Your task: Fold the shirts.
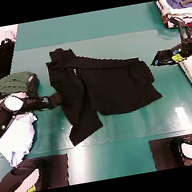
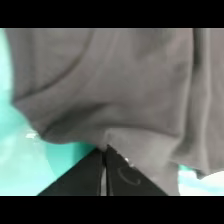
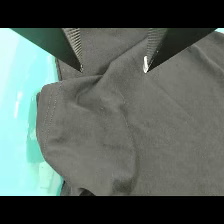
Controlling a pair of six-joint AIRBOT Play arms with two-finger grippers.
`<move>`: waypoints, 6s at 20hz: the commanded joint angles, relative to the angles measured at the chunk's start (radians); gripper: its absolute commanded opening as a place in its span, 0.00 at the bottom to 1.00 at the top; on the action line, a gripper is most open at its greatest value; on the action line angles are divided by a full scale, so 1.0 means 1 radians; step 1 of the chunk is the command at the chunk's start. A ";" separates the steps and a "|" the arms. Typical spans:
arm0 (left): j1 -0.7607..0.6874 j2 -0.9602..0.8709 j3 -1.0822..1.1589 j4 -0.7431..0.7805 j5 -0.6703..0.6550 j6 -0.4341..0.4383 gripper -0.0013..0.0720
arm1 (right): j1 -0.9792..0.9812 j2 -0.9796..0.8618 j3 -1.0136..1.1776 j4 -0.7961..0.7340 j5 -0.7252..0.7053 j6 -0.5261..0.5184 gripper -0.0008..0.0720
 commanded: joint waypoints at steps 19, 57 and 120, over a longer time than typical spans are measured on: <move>0.218 -0.013 -0.180 -0.222 -0.014 0.504 0.64 | 0.000 0.000 0.000 0.000 0.003 0.001 0.61; 0.186 0.069 0.128 -0.240 -0.386 0.338 0.04 | -0.228 0.055 -0.360 0.281 -0.092 -0.190 0.03; 0.192 -0.701 0.873 0.225 -0.546 0.124 0.70 | -0.074 -0.280 0.072 -0.167 -0.091 -0.060 0.49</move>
